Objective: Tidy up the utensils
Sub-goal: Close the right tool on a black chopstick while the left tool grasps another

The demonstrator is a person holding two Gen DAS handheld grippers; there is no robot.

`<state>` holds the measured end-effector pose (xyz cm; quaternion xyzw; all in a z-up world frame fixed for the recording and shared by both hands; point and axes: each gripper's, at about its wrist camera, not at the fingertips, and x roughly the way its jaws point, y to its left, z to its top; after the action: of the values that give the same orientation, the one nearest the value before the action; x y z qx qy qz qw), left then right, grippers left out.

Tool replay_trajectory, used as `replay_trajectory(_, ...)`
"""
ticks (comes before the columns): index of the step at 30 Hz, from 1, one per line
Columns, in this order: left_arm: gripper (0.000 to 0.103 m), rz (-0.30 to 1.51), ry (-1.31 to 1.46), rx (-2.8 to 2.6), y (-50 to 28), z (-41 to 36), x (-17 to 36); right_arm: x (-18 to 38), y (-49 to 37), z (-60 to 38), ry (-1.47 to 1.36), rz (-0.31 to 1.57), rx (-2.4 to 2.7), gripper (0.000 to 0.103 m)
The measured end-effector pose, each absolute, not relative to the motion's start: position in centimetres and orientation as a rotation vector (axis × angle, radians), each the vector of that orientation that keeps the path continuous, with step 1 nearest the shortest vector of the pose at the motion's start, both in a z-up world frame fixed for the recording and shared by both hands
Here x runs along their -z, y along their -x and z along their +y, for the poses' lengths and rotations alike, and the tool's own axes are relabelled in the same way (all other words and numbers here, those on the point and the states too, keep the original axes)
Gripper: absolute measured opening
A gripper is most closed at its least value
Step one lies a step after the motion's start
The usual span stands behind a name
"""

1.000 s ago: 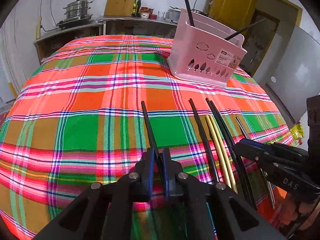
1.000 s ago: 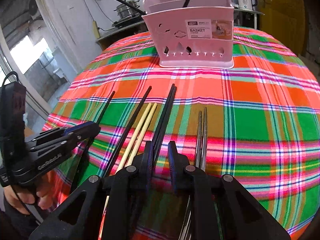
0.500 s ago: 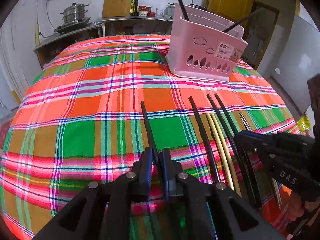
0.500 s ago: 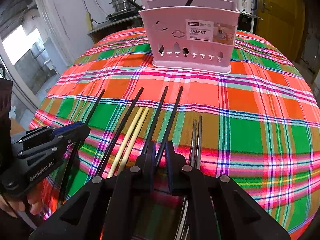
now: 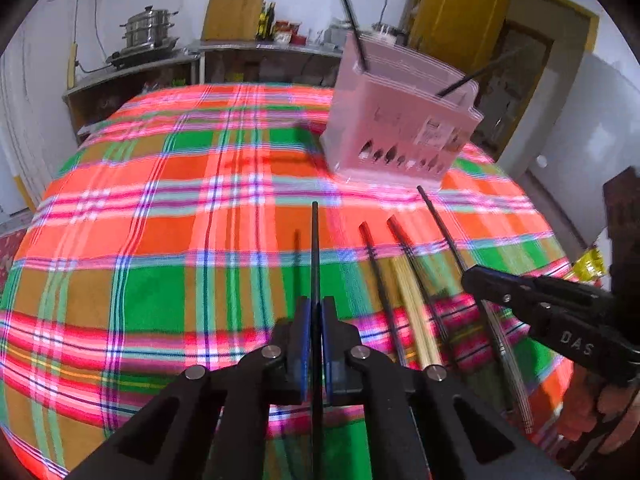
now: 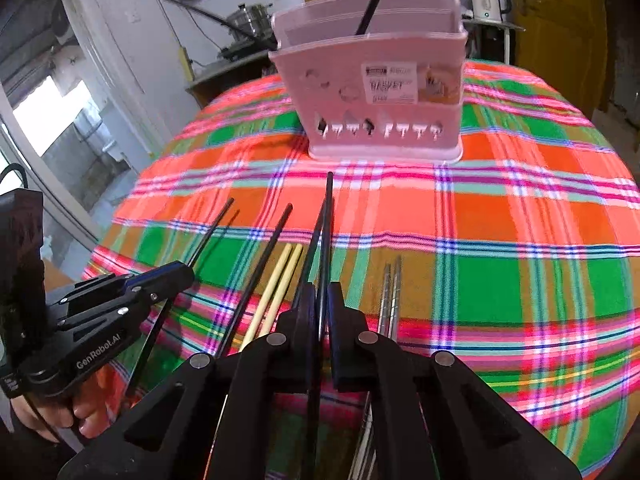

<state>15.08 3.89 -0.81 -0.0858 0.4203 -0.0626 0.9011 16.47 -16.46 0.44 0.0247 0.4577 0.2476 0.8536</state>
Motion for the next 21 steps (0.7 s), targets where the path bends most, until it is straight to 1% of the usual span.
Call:
replay_trajectory(16,0.005,0.675,0.175,0.210,-14.2,3.9,-8.5,-7.9,-15.3,-19.2,-0.170,0.757,-0.605,0.006)
replay_trajectory(21,0.005,0.642,0.165,0.217,-14.3,3.8,-10.2,-9.1,-15.3,-20.1,-0.178,0.712,-0.593,0.006)
